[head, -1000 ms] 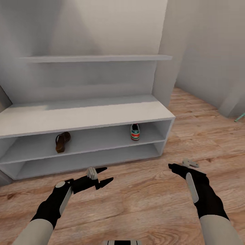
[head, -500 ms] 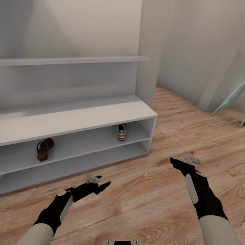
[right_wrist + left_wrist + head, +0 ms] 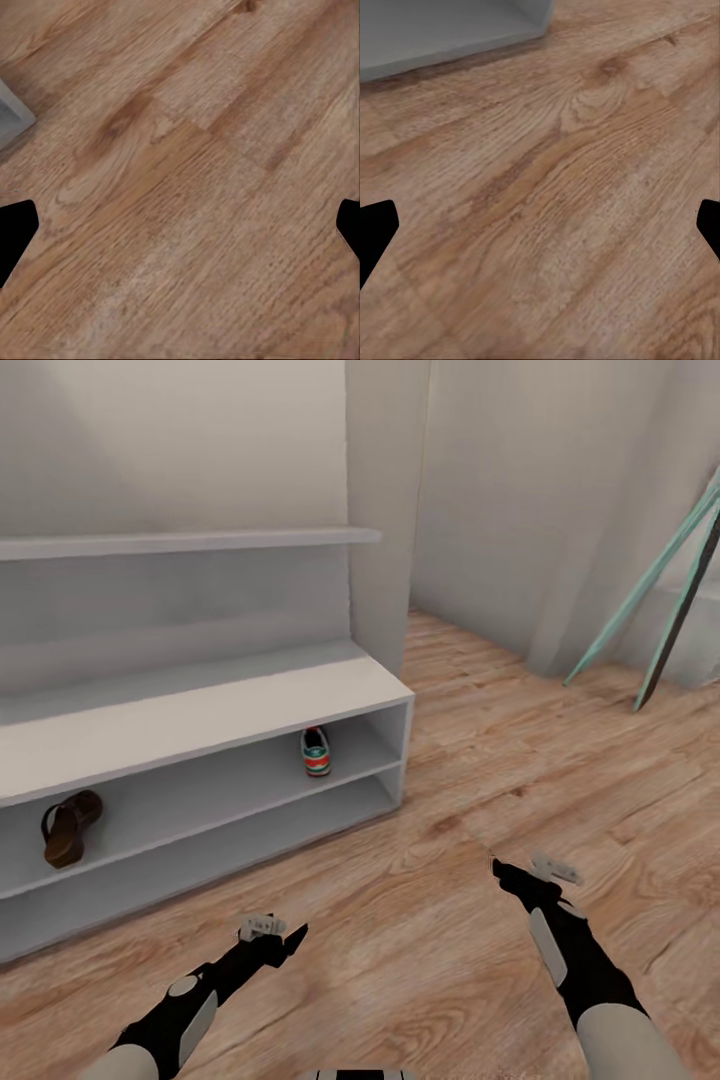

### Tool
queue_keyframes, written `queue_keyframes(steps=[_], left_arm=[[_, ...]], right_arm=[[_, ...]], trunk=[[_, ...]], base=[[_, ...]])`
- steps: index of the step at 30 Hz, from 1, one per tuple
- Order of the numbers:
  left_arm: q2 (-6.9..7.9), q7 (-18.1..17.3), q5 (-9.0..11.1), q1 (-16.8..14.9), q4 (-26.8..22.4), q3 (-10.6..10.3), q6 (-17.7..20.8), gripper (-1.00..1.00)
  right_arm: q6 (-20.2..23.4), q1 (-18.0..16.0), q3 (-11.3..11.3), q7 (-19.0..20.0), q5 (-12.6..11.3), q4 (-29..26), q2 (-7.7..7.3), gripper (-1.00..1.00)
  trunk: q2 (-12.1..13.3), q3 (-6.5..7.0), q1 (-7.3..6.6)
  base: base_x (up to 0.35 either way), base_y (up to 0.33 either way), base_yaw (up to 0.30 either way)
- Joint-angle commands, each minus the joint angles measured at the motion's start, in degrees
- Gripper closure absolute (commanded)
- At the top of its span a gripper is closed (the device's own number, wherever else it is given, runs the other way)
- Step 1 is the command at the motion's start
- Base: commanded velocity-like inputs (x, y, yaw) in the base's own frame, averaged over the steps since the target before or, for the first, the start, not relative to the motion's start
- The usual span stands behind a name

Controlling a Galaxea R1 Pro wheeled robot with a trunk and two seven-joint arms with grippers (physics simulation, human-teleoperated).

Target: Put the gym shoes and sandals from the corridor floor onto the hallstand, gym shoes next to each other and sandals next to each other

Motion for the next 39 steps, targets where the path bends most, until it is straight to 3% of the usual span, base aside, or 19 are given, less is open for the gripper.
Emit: queue_keyframes(steps=[1,30,34,39], left_arm=[[-0.05,-0.3,0.4,0.0,0.1,0.2,0.1,-1.00],[-0.21,0.3,0.5,0.0,1.6,0.2,0.0,-1.00],[-0.21,0.3,0.5,0.0,1.6,0.2,0.0,-1.00],[-0.21,0.2,0.5,0.0,1.6,0.2,0.0,-1.00]], right_arm=[[0.2,0.0,0.1,-0.2,-0.6,0.4,-0.02,-1.00],[0.2,0.0,0.1,-0.2,-0.6,2.9,-0.06,-1.00],[0.2,0.0,0.1,-0.2,-0.6,2.9,-0.06,-1.00],[0.2,0.0,0.1,-0.2,-0.6,2.9,-0.06,-1.00]], trunk=[[0.0,-0.04,-0.01],[0.0,-0.32,-0.01],[0.0,0.49,-0.12],[0.0,0.38,-0.12]], base=[[0.000,0.000,-0.289],[0.000,0.000,-0.292],[0.000,0.000,-0.292],[0.000,0.000,-0.292]])
